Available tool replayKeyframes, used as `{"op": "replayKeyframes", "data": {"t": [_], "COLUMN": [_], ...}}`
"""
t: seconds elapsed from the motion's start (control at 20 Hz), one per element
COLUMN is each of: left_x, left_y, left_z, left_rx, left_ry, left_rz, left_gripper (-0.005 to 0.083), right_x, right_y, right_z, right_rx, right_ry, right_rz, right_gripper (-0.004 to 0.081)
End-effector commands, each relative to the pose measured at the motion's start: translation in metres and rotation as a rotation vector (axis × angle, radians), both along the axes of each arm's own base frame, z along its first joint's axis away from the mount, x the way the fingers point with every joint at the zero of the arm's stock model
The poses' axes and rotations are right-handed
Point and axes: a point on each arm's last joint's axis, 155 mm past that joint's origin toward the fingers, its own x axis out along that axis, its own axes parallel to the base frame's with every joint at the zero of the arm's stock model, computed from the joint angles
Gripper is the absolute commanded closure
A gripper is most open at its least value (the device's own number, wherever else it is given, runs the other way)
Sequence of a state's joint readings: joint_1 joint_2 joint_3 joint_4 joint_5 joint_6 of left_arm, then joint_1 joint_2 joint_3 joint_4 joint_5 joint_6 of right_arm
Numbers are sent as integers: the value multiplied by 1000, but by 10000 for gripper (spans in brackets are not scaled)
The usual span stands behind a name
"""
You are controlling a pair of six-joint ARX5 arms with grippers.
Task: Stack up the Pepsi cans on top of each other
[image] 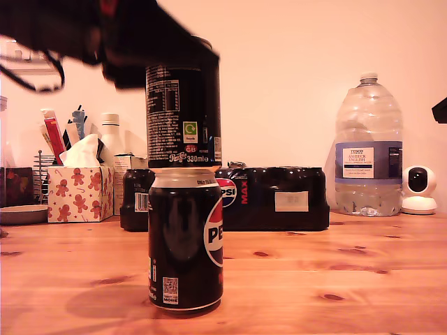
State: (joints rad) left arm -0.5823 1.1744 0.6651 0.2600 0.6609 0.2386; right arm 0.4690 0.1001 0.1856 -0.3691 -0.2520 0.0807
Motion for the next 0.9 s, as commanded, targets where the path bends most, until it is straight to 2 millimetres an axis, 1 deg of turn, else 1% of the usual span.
{"op": "replayKeyframes", "data": {"t": [0.0, 0.1, 0.15, 0.2, 0.25, 0.3, 0.35, 0.45, 0.5, 0.6, 0.65, 0.75, 0.85], "left_x": [1, 5, 6, 7, 9, 12, 13, 18, 21, 29, 32, 34, 36], "left_y": [-2, -1, 0, 0, 2, 4, 6, 13, 17, 30, 37, 48, 59], "left_z": [33, 50, 58, 66, 73, 80, 86, 97, 101, 108, 108, 105, 98], "left_rx": [-48, -72, -82, -95, -108, -115, -124, -136, -140, -144, -137, -116, -88], "left_ry": [-66, -88, -100, -103, -107, -120, -129, -157, -168, -185, -182, -166, -137], "left_rz": [-5, 17, 26, 37, 52, 72, 92, 148, 178, 259, 294, 336, 364], "left_gripper": [-17, -15, 0, 33, 93, 197, 355, 740, 784, 772, 772, 772, 772], "right_x": [0, 1, 3, 6, 9, 14, 18, 26, 30, 39, 41, 46, 49], "right_y": [1, 1, 0, -4, -8, -14, -21, -33, -38, -47, -51, -61, -70], "right_z": [-6, -4, -2, -2, -2, -2, -2, 0, 6, 27, 33, 36, 37], "right_rx": [-3, 1, 2, -4, -16, -30, -40, -68, -64, -29, -44, -83, -82], "right_ry": [9, 0, -7, -13, -22, -30, -35, -64, -89, -163, -201, -232, -235], "right_rz": [1, 0, -8, -32, -60, -99, -138, -212, -245, -302, -319, -359, -397], "right_gripper": [783, 783, 783, 783, 783, 783, 783, 783, 783, 783, 783, 783, 783]}}
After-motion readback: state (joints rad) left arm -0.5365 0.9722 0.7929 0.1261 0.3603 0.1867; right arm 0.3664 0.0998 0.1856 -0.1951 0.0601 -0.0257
